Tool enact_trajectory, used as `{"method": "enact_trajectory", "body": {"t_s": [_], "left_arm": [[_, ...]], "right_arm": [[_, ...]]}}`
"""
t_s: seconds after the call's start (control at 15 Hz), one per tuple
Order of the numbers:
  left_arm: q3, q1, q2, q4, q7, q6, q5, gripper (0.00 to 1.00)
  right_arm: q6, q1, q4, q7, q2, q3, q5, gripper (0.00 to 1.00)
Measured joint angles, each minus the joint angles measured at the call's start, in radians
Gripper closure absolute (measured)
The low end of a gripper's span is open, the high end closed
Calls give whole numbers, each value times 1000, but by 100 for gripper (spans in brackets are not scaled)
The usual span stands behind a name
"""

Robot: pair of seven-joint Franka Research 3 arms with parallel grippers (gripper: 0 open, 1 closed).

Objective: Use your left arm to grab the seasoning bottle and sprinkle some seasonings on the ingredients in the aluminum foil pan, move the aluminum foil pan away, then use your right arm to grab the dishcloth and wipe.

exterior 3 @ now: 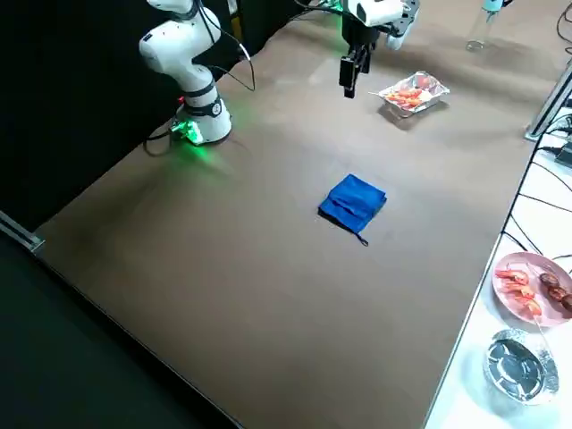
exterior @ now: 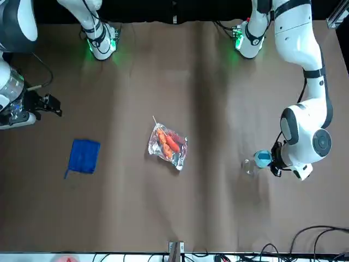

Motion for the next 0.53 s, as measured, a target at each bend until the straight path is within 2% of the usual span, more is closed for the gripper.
{"method": "enact_trajectory", "body": {"t_s": [0.2,0.27,0.53], "left_arm": [[-1,0,10,0,0,16,0,77],[-1,-1,10,0,0,17,0,72],[0,-1,9,6,0,26,0,33]], "right_arm": [[0,0,0,0,0,0,0,0],[0,0,0,0,0,0,0,0],[0,0,0,0,0,0,0,0]]}}
